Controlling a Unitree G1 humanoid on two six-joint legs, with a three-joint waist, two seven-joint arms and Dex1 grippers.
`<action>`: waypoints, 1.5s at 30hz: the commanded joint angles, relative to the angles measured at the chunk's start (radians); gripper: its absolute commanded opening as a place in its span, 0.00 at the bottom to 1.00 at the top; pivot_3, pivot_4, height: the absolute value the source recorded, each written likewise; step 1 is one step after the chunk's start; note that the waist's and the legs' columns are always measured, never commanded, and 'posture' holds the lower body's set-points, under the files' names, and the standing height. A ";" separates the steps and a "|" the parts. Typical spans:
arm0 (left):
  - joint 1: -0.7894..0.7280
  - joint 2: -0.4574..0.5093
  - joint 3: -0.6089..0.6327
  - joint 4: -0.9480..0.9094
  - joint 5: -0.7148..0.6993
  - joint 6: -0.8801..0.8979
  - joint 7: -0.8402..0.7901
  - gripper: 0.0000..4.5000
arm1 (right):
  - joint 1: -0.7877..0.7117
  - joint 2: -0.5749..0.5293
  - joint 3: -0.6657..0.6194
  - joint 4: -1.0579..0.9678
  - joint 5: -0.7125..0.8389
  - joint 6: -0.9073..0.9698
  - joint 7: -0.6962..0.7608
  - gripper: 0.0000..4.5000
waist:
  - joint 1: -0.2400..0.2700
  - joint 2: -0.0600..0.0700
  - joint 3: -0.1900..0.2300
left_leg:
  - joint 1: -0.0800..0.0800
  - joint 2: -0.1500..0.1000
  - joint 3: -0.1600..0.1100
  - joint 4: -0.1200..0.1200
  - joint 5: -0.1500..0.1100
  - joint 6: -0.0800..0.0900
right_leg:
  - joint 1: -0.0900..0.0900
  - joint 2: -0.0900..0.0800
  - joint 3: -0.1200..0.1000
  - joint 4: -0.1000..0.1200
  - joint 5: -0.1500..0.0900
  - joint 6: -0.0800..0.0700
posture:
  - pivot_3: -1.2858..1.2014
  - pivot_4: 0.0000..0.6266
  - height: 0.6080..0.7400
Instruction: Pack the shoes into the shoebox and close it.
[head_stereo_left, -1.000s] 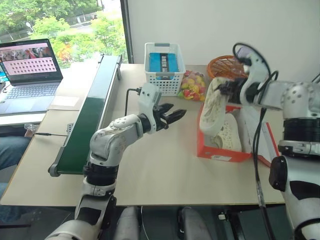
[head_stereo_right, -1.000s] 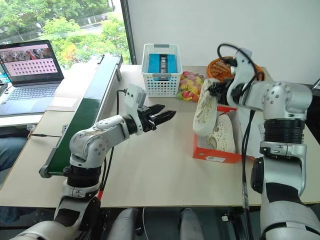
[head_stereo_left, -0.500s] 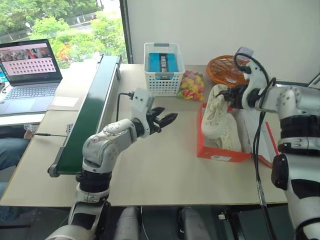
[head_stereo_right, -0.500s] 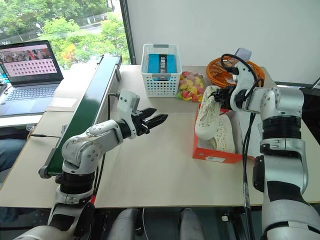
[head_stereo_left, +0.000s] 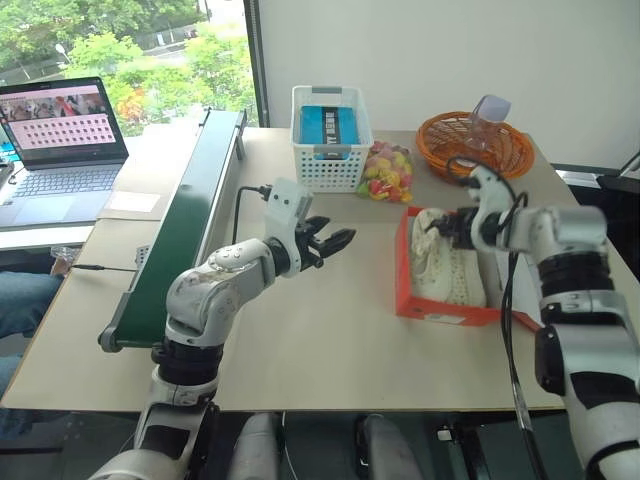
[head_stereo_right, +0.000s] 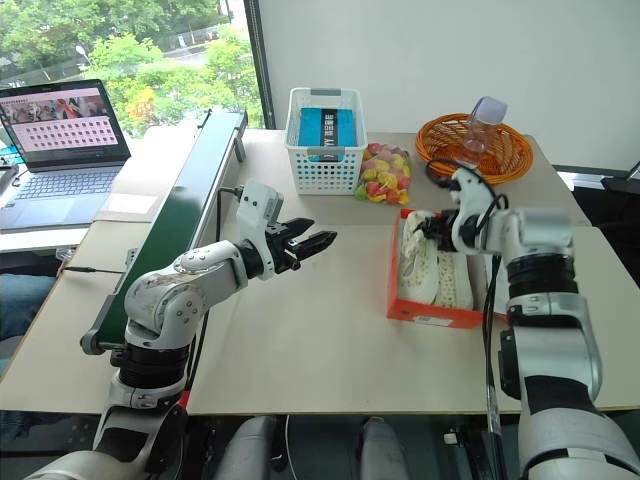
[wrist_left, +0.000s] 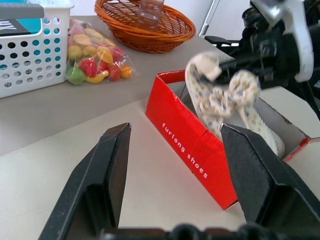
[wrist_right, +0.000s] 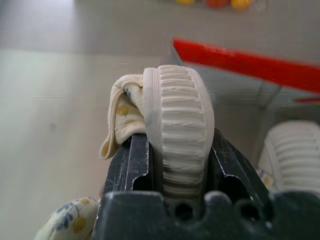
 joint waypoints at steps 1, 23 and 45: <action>-0.018 -0.001 -0.004 -0.056 -0.003 -0.003 0.002 0.68 | 0.008 -0.007 0.044 0.039 -0.085 -0.081 0.005 0.19 | 0.001 0.000 0.000 | 0.000 0.000 0.000 0.000 0.000 0.000 | 0.000 0.000 0.000 0.000 0.000 0.000 | 0.52 0.24 0.97; -0.005 -0.009 -0.022 -0.081 0.005 0.004 0.037 0.68 | -0.025 0.235 0.188 0.358 -0.379 -0.371 -0.015 0.19 | -0.004 -0.007 -0.010 | 0.021 0.001 -0.001 -0.002 -0.001 -0.002 | 0.021 0.000 -0.001 -0.002 -0.007 -0.005 | 0.52 0.24 0.97; -0.036 0.083 -0.099 -0.029 0.023 -0.042 -0.100 0.68 | 0.145 0.036 -0.130 -0.883 -0.063 0.260 0.085 0.99 | 0.004 0.000 -0.006 | 0.019 0.001 0.000 -0.011 -0.001 -0.002 | 0.013 0.000 -0.001 -0.001 -0.009 -0.007 | 0.52 0.24 0.97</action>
